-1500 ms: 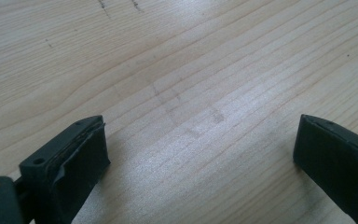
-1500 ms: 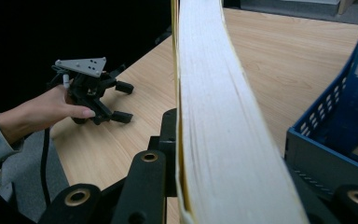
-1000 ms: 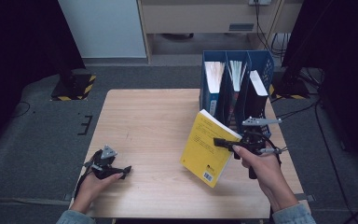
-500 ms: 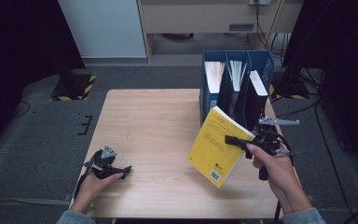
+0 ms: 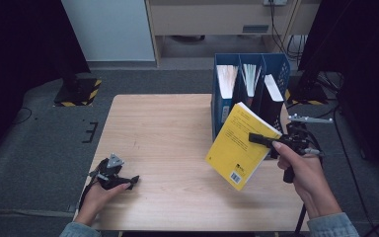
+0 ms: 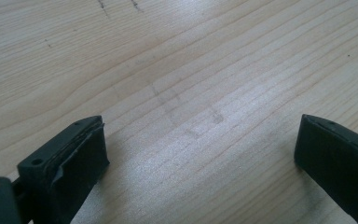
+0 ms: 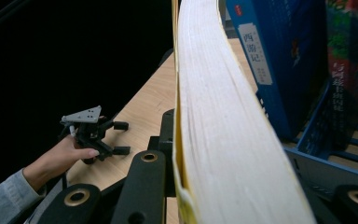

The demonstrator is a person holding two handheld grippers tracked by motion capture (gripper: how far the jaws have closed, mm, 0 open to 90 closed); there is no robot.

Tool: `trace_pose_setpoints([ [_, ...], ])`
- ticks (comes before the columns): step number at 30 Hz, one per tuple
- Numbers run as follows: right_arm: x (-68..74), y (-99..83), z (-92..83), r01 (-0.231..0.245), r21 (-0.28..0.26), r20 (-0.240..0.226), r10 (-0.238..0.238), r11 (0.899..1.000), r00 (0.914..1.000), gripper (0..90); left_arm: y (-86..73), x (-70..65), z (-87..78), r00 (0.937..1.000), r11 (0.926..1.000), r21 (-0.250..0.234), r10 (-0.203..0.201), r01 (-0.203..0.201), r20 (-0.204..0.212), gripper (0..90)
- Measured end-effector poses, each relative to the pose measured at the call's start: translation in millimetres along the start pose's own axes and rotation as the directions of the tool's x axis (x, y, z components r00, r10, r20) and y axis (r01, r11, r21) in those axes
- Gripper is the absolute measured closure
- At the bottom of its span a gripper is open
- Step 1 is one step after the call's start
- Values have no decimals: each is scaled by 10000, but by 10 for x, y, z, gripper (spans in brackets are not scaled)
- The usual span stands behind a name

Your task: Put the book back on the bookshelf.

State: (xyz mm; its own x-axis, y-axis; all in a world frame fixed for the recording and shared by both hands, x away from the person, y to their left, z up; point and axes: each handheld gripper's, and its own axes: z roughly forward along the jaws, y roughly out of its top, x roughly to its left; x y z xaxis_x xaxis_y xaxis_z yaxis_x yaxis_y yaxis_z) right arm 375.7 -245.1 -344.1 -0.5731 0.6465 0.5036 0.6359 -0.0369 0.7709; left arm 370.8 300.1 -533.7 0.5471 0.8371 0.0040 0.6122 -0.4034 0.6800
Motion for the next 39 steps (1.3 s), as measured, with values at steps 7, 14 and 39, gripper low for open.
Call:
trace_pose_setpoints([
  [7,-21,8,-106,-28,-147,236,32,9999,9997,747,4,2,0,10000,10000,33,17,-17,17,15],
  [14,-36,30,-163,-30,-259,520,44,9997,9986,746,1,2,0,10000,10000,12,23,-23,26,15],
  [39,23,321,-545,49,-913,1350,75,9958,9908,747,-3,-7,-1,10000,10000,0,-27,27,25,14],
])
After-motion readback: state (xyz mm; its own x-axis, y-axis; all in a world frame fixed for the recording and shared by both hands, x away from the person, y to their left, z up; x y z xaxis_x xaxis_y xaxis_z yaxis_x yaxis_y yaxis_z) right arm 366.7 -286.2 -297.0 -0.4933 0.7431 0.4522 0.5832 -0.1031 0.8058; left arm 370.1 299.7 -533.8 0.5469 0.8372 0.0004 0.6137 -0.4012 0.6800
